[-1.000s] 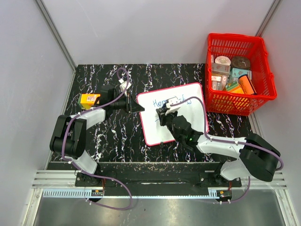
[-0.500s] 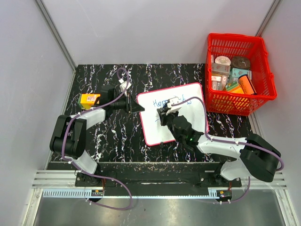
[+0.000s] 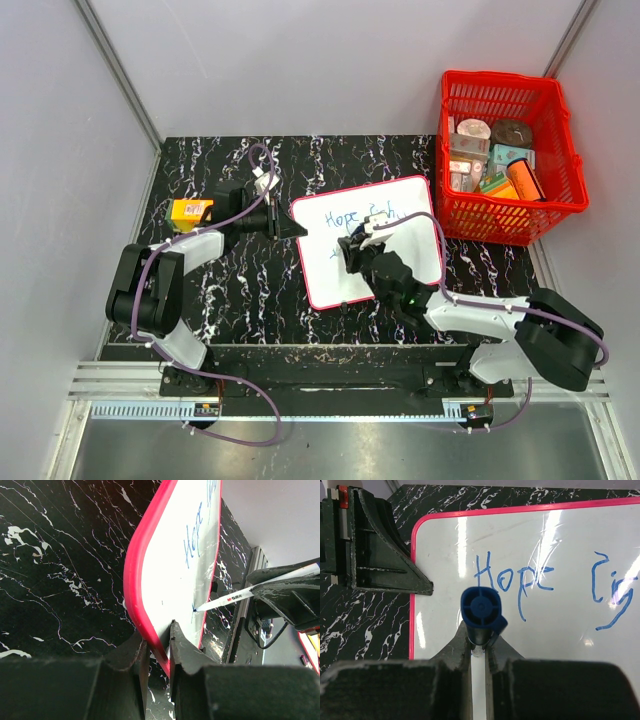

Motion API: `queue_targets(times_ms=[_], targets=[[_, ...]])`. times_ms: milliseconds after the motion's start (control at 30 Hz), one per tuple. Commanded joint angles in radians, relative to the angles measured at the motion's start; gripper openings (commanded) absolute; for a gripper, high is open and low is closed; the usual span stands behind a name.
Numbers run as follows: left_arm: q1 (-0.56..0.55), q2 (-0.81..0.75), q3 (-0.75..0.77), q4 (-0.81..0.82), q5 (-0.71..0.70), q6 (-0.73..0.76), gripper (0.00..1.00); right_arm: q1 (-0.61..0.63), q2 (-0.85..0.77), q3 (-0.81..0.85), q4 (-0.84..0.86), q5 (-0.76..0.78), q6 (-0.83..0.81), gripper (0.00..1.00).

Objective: Write a sentence on the whiteboard
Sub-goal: Write on the whiteboard with the whiteboard.

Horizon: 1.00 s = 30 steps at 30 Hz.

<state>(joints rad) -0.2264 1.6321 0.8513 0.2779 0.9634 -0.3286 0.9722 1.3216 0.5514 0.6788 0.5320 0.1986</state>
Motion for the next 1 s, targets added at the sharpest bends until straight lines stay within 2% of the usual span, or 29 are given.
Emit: queue_targets(times_ms=[0, 500, 967], targets=[[-0.033, 0.037, -0.006, -0.016, -0.147, 0.168, 0.00, -0.009, -0.024, -0.022, -0.033, 0.002, 0.033, 0.00], [-0.034, 0.040, -0.001, -0.019, -0.146, 0.169, 0.00, -0.010, -0.071, -0.065, -0.090, -0.026, 0.085, 0.00], [-0.034, 0.041, -0.001, -0.019, -0.149, 0.169, 0.00, -0.007, -0.128, -0.031, -0.140, 0.039, 0.061, 0.00]])
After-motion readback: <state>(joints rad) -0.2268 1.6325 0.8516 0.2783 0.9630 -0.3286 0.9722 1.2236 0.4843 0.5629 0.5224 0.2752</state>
